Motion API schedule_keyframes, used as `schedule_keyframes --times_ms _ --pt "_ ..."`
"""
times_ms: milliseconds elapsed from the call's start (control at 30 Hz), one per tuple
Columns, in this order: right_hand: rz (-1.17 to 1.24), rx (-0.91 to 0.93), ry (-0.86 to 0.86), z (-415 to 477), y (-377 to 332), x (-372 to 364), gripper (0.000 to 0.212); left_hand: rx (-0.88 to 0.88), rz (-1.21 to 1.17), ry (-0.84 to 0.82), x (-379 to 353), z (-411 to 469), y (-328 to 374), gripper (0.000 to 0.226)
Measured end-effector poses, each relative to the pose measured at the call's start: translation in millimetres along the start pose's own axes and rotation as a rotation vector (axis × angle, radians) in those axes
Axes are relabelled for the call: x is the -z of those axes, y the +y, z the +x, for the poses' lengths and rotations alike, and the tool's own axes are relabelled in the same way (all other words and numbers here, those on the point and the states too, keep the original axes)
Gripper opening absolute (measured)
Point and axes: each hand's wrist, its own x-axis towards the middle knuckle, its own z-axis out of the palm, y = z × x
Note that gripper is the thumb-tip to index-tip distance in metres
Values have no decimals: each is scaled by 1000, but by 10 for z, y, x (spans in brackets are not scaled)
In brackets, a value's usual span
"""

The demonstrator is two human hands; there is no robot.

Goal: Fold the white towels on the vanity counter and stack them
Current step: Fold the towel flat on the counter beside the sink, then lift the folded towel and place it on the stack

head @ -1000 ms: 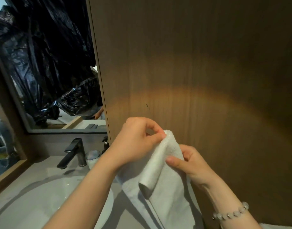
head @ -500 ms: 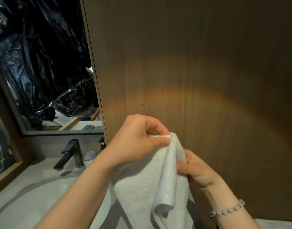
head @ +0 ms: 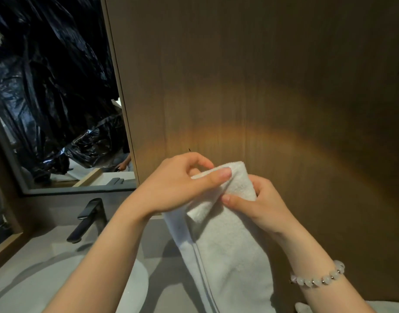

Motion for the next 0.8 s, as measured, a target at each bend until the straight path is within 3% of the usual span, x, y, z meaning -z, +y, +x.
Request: schedule_keyframes --times_ms 100,167,300,500,633,800 --pt "-99 81 123 39 -174 64 21 -65 298 -25 25 -20 88 70" --pt "-118 104 181 42 -293 131 22 -115 388 51 32 56 115 65" --pt "-82 125 270 7 -507 291 32 -136 -11 196 2 337 118 58" --pt "-181 139 516 51 -947 681 44 -125 -690 165 -318 826 503 75" --pt "-190 257 705 3 -1435 1027 24 -236 -822 74 -581 1082 949 49" --pt "-397 407 917 -206 -2027 1522 18 -452 -778 190 -803 1184 1783 36"
